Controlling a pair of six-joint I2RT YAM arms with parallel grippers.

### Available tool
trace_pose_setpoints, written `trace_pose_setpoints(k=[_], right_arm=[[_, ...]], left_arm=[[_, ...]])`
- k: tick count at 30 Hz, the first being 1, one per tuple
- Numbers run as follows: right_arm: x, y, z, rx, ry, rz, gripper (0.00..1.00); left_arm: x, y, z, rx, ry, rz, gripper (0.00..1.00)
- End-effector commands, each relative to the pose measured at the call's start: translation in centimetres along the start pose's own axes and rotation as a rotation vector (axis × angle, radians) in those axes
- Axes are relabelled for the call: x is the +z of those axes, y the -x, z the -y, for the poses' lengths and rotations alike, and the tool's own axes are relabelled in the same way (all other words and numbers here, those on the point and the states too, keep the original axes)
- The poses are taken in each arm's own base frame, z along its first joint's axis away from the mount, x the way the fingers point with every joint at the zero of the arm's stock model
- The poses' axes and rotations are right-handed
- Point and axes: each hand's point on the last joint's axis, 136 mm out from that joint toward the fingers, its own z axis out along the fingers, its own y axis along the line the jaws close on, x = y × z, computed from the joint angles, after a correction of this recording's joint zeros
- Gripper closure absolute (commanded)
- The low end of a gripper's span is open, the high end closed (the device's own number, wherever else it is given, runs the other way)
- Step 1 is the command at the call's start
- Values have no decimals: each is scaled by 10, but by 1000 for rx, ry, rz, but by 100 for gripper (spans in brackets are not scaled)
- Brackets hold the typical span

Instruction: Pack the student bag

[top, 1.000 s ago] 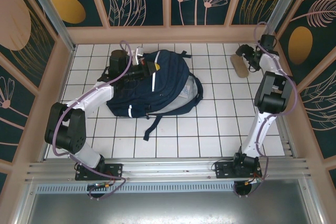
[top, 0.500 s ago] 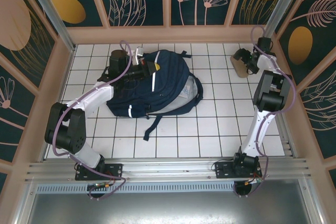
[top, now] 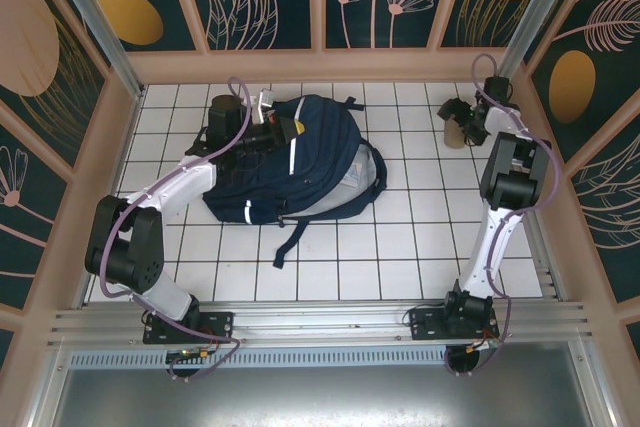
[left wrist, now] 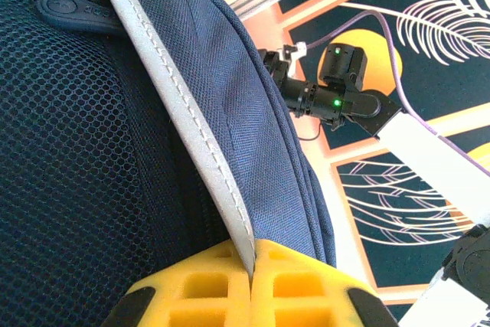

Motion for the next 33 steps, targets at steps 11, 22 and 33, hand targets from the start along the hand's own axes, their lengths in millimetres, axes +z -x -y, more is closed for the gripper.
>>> trace_pose_setpoints(k=[11,22,33], right_arm=[[27,-15,31,10,-275,-43,9],[9,-6,20,44,-281,10,50],[-93,-20,-94,79,33,212,52]], left_arm=[[-10,12,25,68,-61,27,100],[-9,11,24,65,-57,18,100],[-31,27,71,111,-73,39,100]])
